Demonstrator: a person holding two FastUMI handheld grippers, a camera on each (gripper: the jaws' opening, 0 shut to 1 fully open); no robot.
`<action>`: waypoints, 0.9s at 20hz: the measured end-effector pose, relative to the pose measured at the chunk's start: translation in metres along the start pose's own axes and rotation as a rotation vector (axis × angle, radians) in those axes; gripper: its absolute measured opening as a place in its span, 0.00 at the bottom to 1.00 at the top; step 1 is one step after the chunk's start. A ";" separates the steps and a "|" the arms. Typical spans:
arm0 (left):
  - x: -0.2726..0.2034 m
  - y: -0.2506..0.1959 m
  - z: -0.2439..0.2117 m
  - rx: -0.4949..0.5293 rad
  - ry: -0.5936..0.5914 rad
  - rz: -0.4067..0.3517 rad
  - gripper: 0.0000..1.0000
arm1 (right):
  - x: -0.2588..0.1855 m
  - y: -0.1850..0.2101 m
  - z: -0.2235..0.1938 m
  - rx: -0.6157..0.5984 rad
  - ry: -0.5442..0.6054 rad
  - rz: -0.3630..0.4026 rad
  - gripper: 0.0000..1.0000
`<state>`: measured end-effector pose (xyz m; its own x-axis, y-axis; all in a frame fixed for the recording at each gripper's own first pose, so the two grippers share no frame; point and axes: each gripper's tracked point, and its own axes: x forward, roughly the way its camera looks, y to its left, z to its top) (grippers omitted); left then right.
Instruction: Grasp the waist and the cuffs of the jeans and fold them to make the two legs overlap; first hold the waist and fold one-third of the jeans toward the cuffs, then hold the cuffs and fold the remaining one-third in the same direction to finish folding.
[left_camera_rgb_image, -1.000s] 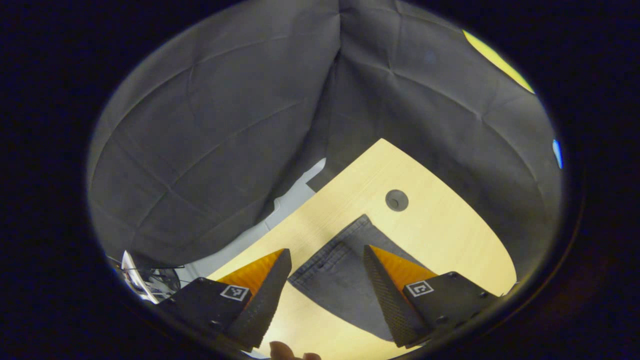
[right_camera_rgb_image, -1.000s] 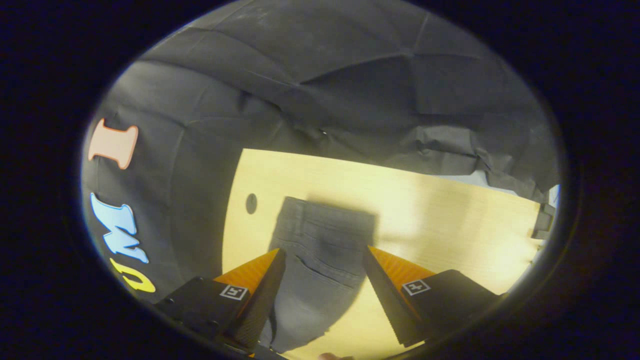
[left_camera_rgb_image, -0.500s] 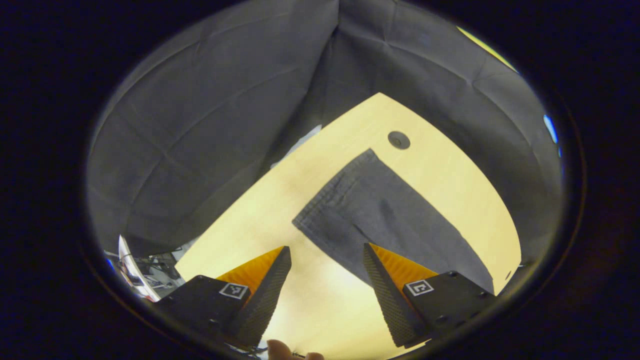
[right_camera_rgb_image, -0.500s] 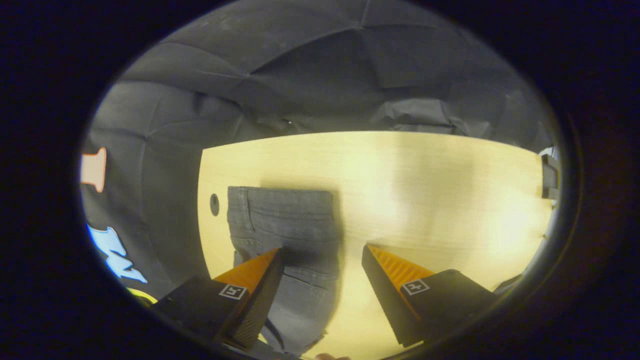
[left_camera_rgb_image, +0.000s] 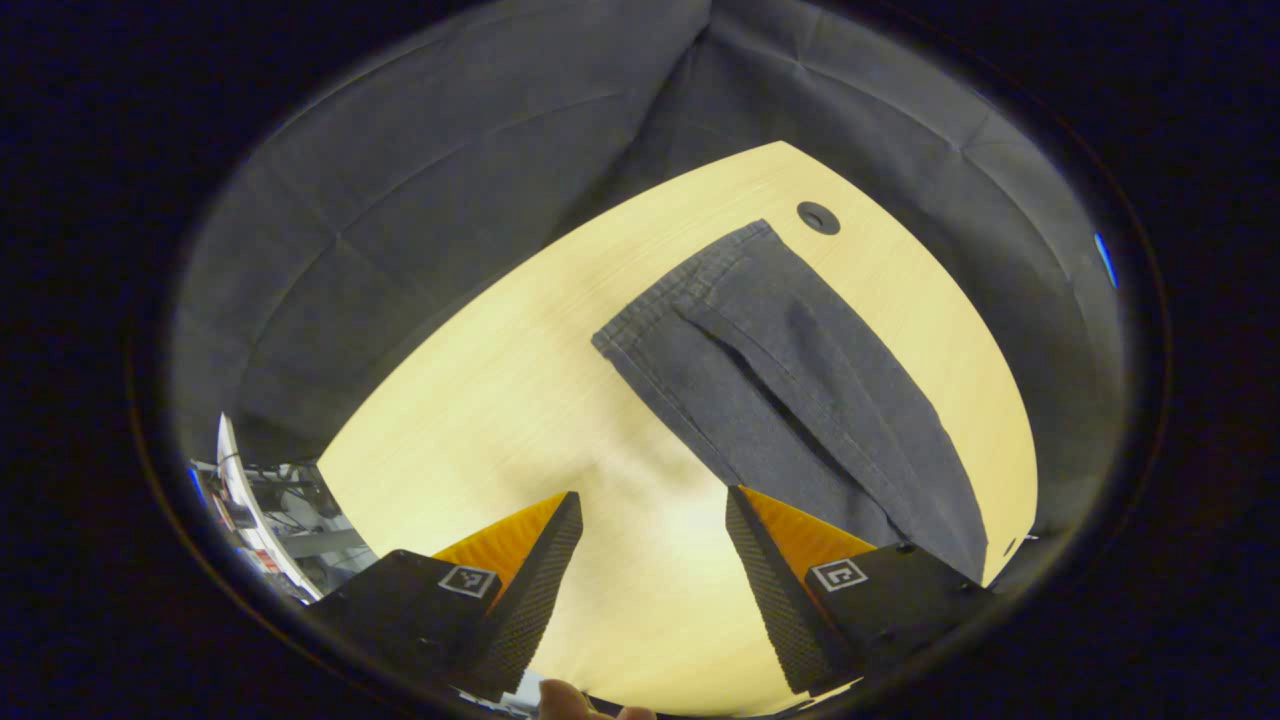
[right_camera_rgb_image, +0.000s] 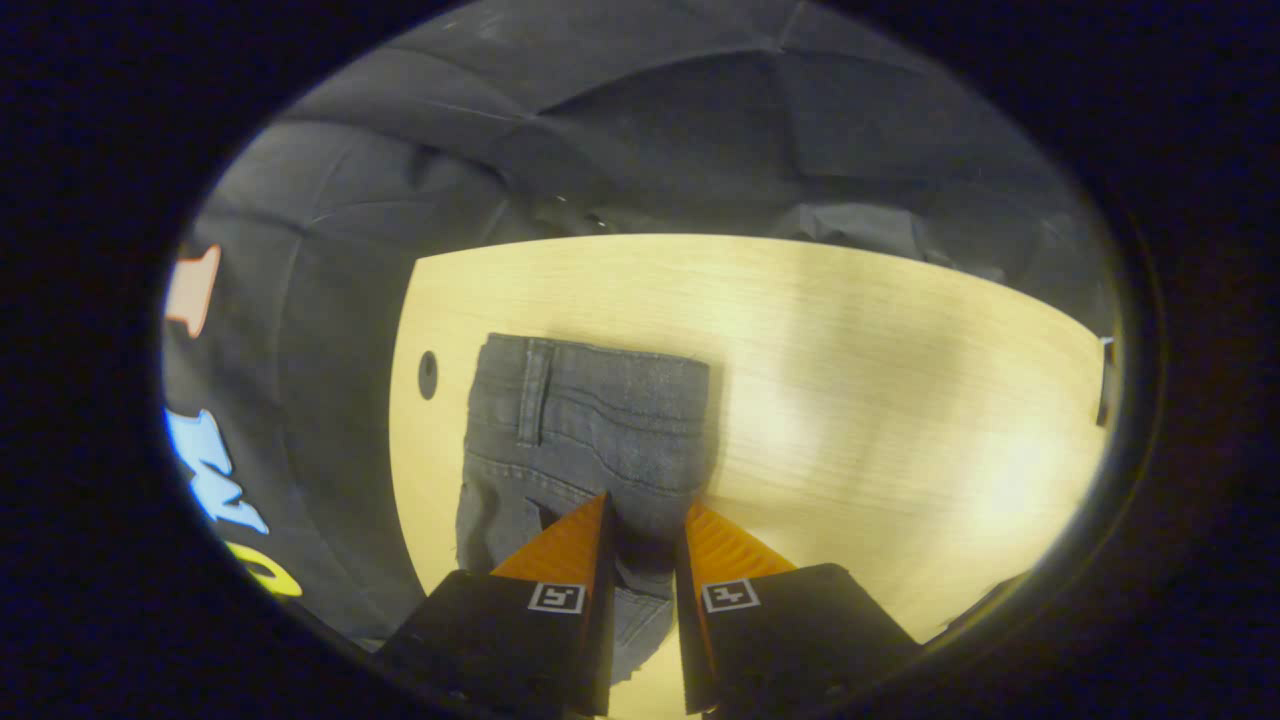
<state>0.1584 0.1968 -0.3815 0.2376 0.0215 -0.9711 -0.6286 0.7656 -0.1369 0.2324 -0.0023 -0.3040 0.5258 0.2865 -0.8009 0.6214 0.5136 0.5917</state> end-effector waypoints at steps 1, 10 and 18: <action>0.003 -0.001 -0.002 -0.012 0.002 -0.007 0.98 | -0.008 0.006 0.002 -0.035 -0.026 0.025 0.25; 0.019 0.008 -0.005 -0.045 0.063 -0.037 0.99 | -0.127 0.163 -0.084 -0.370 -0.202 0.428 0.26; 0.010 0.024 0.015 -0.078 0.065 -0.115 0.99 | -0.098 0.262 -0.315 -0.612 0.010 0.662 0.25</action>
<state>0.1564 0.2253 -0.3912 0.2642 -0.1070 -0.9585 -0.6562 0.7084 -0.2599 0.1602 0.3588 -0.0996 0.6589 0.6827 -0.3159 -0.2267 0.5806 0.7820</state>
